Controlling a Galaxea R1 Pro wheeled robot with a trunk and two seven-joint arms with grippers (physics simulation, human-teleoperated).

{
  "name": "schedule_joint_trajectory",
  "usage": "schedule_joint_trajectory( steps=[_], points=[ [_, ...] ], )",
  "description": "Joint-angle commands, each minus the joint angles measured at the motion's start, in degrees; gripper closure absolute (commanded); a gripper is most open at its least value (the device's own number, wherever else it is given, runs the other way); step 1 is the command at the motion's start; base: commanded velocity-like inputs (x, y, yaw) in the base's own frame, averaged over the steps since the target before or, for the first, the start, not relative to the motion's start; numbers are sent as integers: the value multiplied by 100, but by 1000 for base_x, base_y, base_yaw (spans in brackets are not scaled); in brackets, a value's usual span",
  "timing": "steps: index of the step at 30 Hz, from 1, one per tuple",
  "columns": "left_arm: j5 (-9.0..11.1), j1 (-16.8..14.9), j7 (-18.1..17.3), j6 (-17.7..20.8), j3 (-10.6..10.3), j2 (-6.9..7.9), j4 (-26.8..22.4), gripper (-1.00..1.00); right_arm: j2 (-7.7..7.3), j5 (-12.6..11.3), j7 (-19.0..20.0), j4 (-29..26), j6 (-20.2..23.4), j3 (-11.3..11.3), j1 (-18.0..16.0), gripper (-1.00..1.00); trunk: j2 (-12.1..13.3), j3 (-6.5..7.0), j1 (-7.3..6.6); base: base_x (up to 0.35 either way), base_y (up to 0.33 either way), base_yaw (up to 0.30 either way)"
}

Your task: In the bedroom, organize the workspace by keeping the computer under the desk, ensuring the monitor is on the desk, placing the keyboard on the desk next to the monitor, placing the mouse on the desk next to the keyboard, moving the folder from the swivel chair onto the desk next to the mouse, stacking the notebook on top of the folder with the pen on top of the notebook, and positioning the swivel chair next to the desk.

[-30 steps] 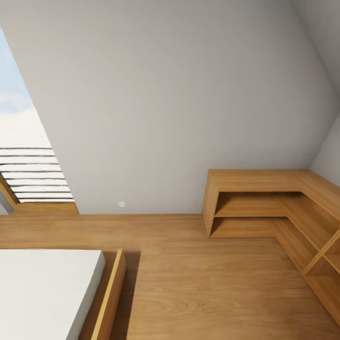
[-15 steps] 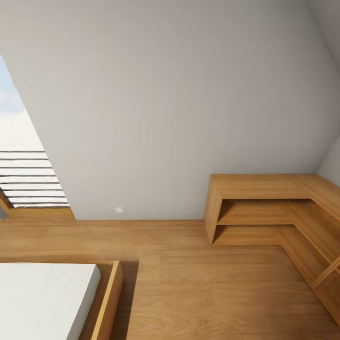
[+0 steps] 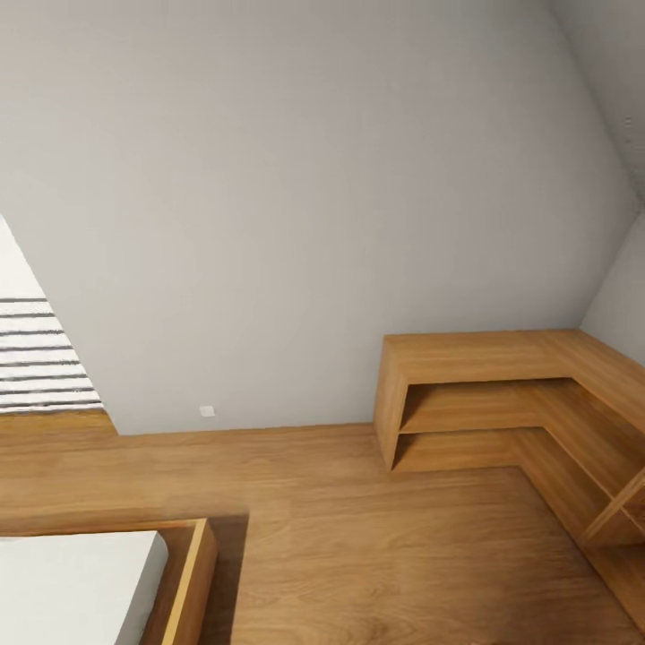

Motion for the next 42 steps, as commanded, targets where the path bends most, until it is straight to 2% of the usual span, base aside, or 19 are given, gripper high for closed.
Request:
schedule_joint_trajectory(
  steps=[1,19,33,42],
  points=[
    [-13,-3,-43,-13,50,-2,0,-100,3,-30,-25,14,-18,49,-7,-100,-7,-4,2,23,0,-200],
    [-16,-3,-51,-31,44,-2,0,-100,5,-29,-24,14,-18,56,-8,-100,-7,91,2,29,0,-204],
    [-18,-3,-71,-45,44,-1,0,-100,4,-29,-24,15,-18,53,-9,-100,-7,164,2,299,-1,-205],
    [-18,-3,-75,-43,44,3,0,-100,1,-29,-24,19,-18,49,-8,-100,-7,215,2,315,-115,-202]
  ],
)
